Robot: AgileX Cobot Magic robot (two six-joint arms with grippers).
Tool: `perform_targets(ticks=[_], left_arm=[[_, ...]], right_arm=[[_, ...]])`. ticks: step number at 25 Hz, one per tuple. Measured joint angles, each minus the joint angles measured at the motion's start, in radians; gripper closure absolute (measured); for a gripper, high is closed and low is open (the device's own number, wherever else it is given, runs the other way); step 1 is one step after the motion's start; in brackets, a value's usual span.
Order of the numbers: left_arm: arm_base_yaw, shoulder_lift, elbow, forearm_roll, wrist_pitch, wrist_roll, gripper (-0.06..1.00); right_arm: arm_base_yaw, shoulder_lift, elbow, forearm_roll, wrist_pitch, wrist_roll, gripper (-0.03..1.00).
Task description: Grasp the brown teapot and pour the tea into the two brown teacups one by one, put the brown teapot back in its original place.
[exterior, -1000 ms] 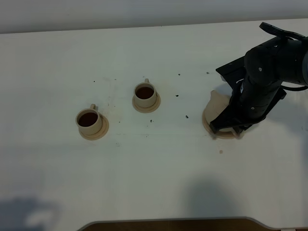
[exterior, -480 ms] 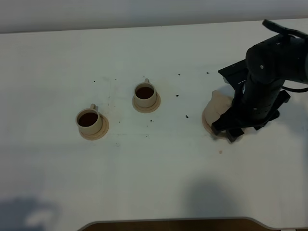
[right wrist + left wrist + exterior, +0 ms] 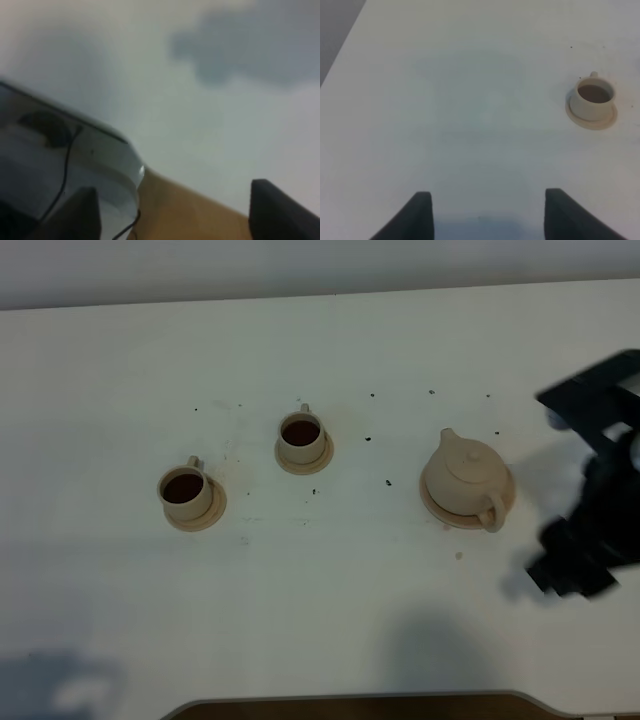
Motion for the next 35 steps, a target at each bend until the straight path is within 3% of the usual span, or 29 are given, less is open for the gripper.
perform_targets(ticks=[7, 13, 18, 26, 29, 35], left_arm=[[0.000, 0.000, 0.000, 0.000, 0.000, 0.000, 0.45], [0.000, 0.000, 0.000, 0.000, 0.000, 0.000, 0.45], [0.000, 0.000, 0.000, 0.000, 0.000, 0.000, 0.45], [0.000, 0.000, 0.000, 0.000, 0.000, 0.000, 0.45], [0.000, 0.000, 0.000, 0.000, 0.000, 0.000, 0.45], [0.000, 0.000, 0.000, 0.000, 0.000, 0.000, 0.45]], right_arm=[[0.021, -0.434, 0.239, 0.002, 0.019, -0.005, 0.39], [0.023, -0.698, 0.382, 0.006, -0.019, -0.101, 0.39], [0.023, -0.764, 0.434, 0.015, -0.116, -0.146, 0.39], [0.020, -0.762, 0.445, -0.013, -0.129, -0.133, 0.39], [-0.064, -0.780, 0.445, -0.022, -0.131, -0.117, 0.39], [-0.376, -0.920, 0.446, -0.027, -0.133, -0.113, 0.39]])
